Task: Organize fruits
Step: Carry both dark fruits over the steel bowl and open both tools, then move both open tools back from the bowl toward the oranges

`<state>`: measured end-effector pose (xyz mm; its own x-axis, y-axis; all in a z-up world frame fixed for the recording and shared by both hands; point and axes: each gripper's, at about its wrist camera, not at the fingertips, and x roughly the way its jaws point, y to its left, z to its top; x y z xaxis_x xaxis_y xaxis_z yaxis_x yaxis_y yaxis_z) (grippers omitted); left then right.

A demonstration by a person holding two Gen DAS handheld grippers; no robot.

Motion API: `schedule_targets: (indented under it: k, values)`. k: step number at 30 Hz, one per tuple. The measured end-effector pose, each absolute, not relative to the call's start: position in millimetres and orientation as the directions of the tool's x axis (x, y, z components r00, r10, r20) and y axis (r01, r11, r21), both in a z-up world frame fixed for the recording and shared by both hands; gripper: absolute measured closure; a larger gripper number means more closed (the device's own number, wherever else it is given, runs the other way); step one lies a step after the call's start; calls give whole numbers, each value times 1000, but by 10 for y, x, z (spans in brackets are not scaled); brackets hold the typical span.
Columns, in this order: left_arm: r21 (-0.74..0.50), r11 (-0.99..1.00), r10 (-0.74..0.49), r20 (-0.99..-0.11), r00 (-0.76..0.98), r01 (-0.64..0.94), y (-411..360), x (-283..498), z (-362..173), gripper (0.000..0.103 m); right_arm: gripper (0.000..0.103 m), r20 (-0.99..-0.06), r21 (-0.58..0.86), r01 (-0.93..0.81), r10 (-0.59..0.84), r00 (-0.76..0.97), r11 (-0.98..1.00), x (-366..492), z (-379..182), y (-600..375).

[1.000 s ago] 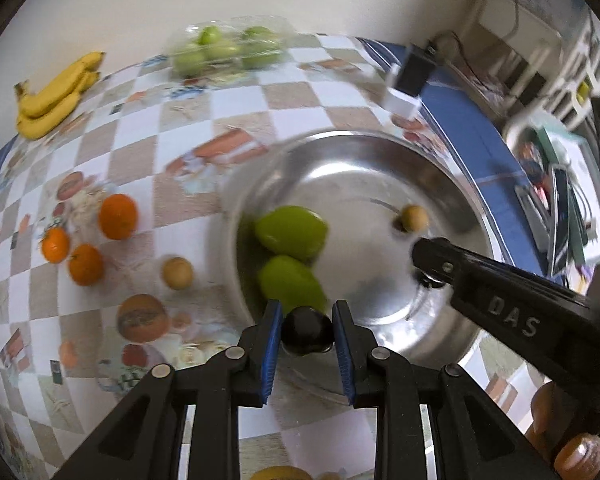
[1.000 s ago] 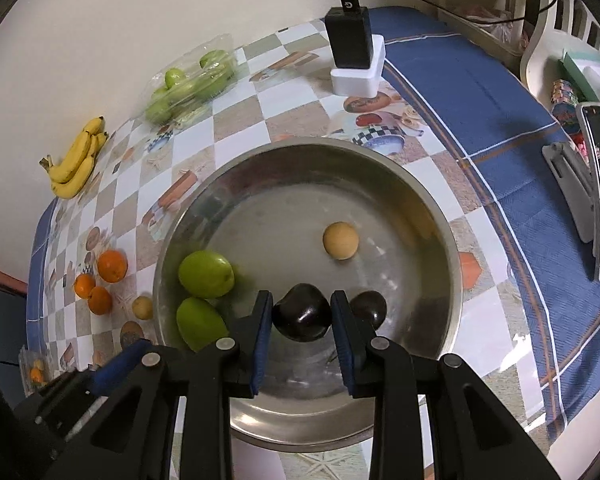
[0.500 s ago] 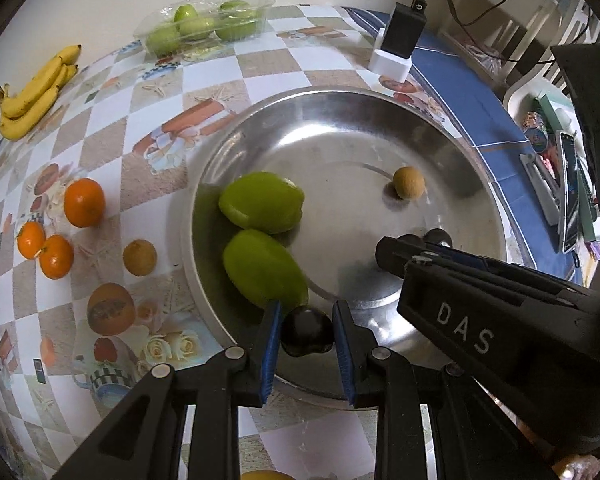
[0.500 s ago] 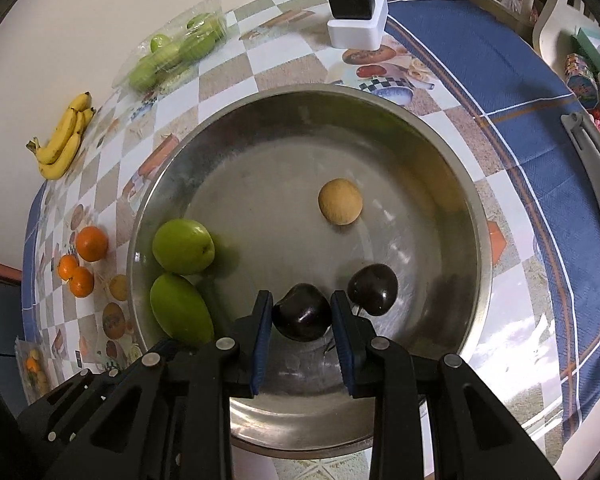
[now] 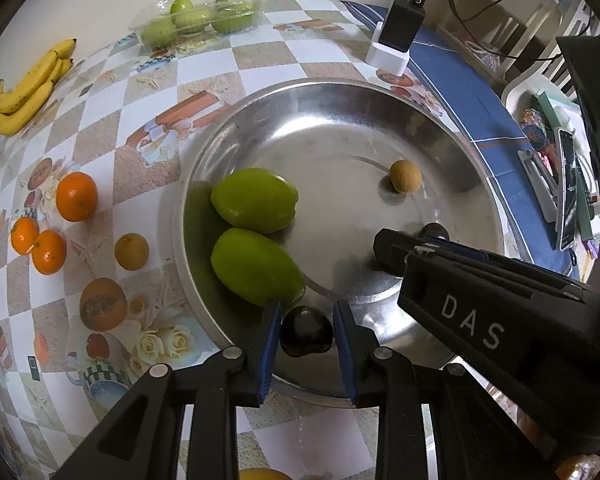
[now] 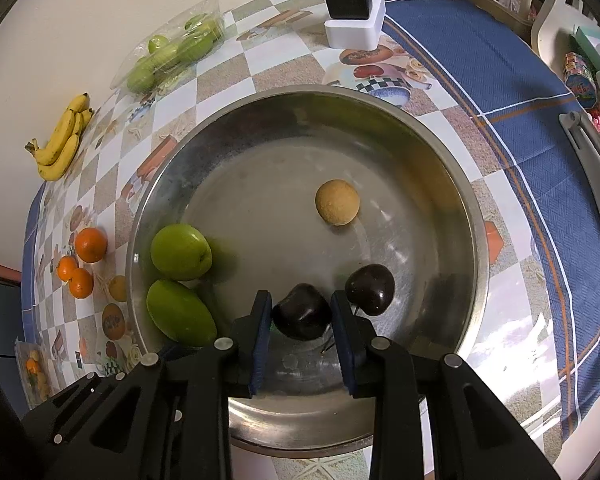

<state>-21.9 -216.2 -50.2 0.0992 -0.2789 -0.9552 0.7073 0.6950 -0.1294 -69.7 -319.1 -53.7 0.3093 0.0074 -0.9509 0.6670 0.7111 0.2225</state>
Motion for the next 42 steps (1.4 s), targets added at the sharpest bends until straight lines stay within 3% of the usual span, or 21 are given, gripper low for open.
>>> schedule_targets:
  k: [3,21,23,25,29,31,35,37,42]
  values:
    - [-133,694,-283,-954,98,708,-2160,-225,-492,61,71,-949,222,668,1,315,710,-703,-507,-3198]
    - [-154,801,-313,-931,186,578,-1732,190,-220,59,71,-929,229,656,-39,368,719,-744,-232,-3177]
    - [-158,823,-309,-930,197,545,-1635,272,-223,55,70,-933,218,658,-44,356,721,-728,-253,-3169]
    - [-144,845,-290,-932,216,514,-1555,334,-228,48,62,-938,202,661,-51,343,722,-714,-272,-3163]
    - [-123,882,-250,-940,231,454,-1414,469,-291,36,59,-944,176,662,-64,322,729,-690,-295,-3148]
    - [-100,899,-218,-947,237,427,-1356,520,-333,29,47,-947,165,664,-71,314,729,-684,-302,-3140]
    - [-71,913,-184,-951,250,401,-1283,566,-388,20,43,-950,151,660,-77,303,736,-662,-321,-3120]
    - [-60,921,-169,-952,256,385,-1255,588,-410,13,36,-951,147,658,-78,301,738,-653,-327,-3116]
    - [-44,934,-145,-954,263,356,-1199,653,-457,7,26,-947,132,657,-102,305,742,-644,-317,-3102]
